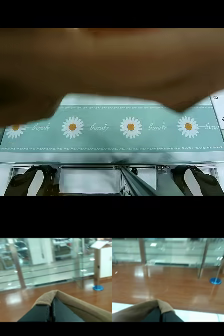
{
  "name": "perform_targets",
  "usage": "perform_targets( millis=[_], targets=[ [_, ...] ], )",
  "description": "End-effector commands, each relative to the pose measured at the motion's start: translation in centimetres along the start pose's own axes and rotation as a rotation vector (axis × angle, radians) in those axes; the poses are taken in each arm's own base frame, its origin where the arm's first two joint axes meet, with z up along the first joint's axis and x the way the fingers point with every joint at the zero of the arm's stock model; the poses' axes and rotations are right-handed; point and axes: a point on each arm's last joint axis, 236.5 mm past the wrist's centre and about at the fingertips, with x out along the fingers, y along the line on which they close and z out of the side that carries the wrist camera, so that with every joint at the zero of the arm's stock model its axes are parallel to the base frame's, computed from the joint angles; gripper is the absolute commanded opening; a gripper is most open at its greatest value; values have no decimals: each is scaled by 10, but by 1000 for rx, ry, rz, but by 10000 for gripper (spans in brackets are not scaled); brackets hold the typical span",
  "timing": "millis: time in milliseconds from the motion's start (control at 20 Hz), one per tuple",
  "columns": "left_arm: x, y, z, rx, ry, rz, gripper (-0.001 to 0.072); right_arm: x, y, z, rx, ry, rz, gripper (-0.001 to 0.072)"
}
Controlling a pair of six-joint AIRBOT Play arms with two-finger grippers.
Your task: Fold the shirts.
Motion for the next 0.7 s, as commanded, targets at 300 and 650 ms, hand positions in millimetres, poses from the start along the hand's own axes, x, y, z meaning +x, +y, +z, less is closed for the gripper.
perform_targets(
  millis=[300, 650],
  targets=[
    [48, 36, -174, -147, 449, 93, 23, 35, -23, -116, 124, 394, -1, 33],
    [188, 28, -356, -278, 795, 55, 23, 193, -71, -260, 294, 646, 27, 33]
  ],
)
